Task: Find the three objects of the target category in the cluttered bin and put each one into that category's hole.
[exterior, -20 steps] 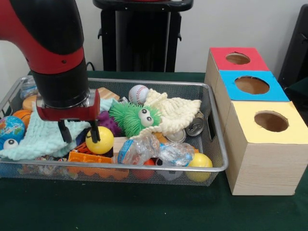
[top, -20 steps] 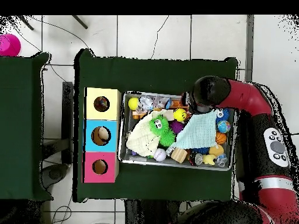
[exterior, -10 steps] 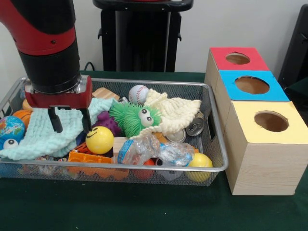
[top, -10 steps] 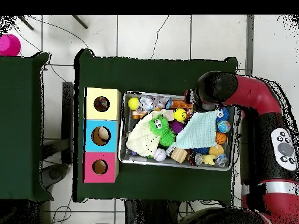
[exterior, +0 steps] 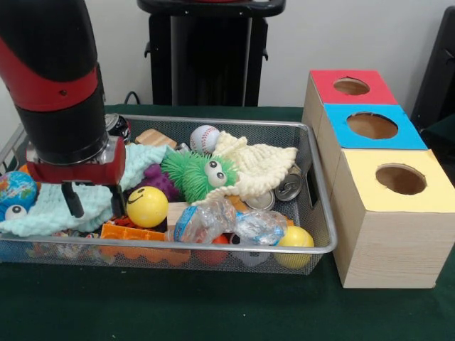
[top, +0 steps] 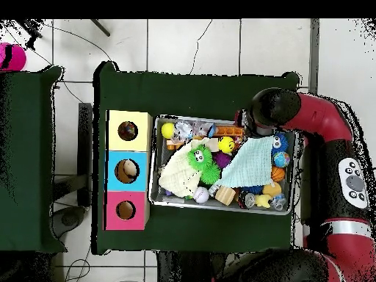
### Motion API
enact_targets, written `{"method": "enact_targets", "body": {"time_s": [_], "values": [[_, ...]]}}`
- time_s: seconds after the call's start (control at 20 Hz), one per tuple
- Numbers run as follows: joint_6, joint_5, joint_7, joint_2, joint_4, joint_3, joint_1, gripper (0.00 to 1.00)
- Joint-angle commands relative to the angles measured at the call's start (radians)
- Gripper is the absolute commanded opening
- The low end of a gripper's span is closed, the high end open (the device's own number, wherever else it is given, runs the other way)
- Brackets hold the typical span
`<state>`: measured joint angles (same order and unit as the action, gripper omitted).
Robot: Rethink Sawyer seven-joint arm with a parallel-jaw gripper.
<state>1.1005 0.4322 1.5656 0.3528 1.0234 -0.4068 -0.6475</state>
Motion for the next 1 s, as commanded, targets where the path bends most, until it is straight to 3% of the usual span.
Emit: {"method": "enact_targets", "body": {"time_s": [0.05, 0.85, 1.0], "values": [[-0.040, 0.038, -0.149, -0.084, 0.000, -0.016, -0.033, 1.00], [-0.057, 0.062, -0.164, -0.114, -0.023, -0.017, -0.041, 1.00], [-0.043, 0.068, -0.185, -0.133, -0.058, -0.022, -0.043, 1.00]]}}
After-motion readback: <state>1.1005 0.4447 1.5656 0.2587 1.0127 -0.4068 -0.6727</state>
